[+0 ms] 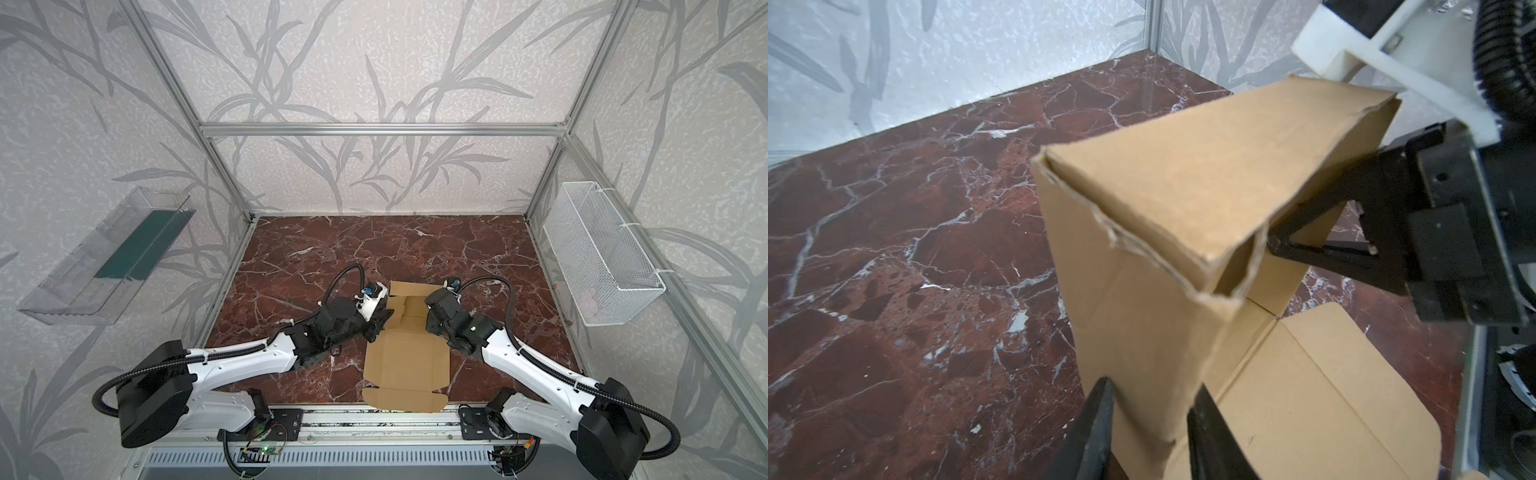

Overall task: Assemble paper box
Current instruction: Press the paper box at the center of the table.

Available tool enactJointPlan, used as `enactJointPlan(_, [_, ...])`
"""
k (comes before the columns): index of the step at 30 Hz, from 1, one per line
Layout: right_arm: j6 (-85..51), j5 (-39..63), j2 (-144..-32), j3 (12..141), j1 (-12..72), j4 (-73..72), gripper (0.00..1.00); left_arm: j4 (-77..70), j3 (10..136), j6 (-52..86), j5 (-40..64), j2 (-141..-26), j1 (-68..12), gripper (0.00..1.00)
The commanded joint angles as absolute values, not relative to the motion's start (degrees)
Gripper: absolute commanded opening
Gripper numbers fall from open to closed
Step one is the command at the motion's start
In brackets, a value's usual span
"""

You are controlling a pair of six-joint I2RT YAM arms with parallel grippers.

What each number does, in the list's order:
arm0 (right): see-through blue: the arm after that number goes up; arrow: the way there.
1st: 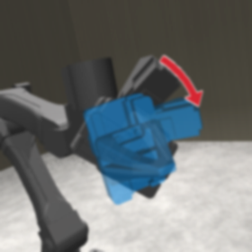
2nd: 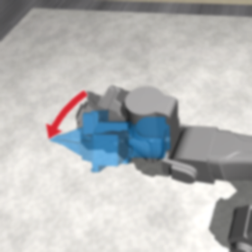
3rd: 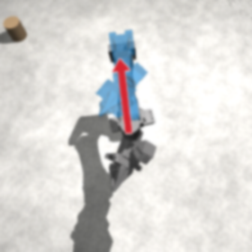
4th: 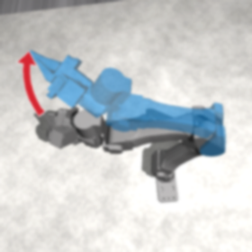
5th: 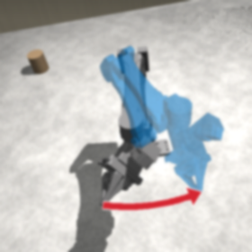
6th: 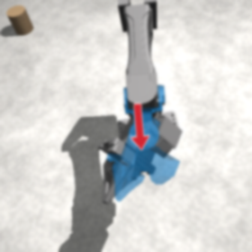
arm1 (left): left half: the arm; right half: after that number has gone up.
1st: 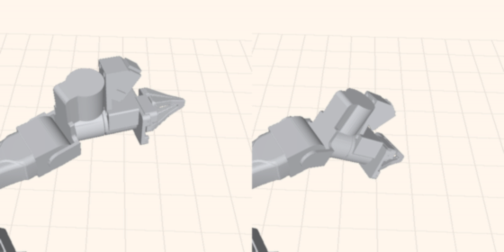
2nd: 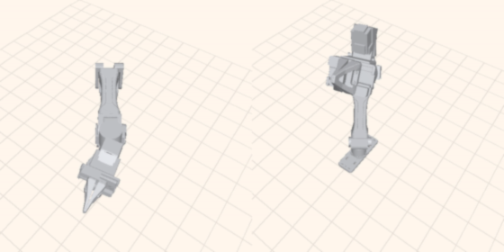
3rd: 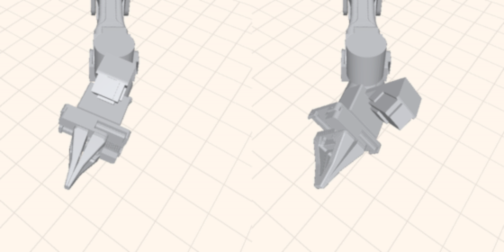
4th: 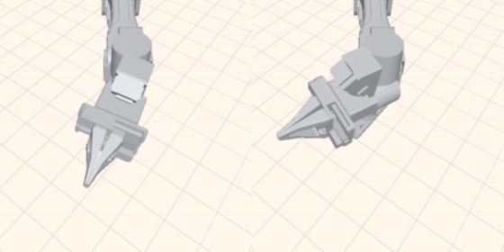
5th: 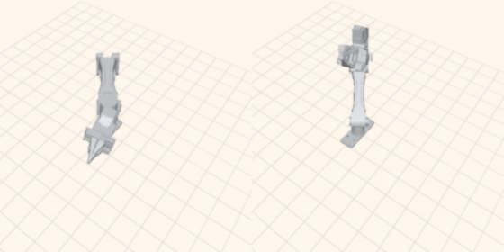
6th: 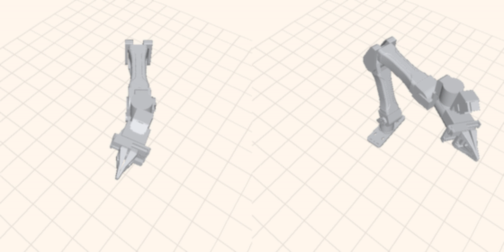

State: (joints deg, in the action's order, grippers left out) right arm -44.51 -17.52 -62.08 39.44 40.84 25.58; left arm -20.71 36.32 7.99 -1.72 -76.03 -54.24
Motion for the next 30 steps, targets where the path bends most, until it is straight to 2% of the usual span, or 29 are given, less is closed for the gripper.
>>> enactJointPlan(1, [-45.15, -18.04, -61.75, 41.09, 41.56, 26.93, 0.0, -24.57, 38.57, 7.67, -9.78, -76.5, -56.4, 0.32])
enactJointPlan(8, [-45.55, -18.23, -61.53, 41.61, 41.92, 27.54, 0.0, -25.66, 39.11, 8.15, -15.56, -78.04, -58.73, 0.29])
enactJointPlan(30, [-46.93, -18.8, -62.03, 41.57, 43.4, 27.39, 0.0, -28.54, 41.97, 6.45, -30.34, -84.83, -65.36, 0.08])
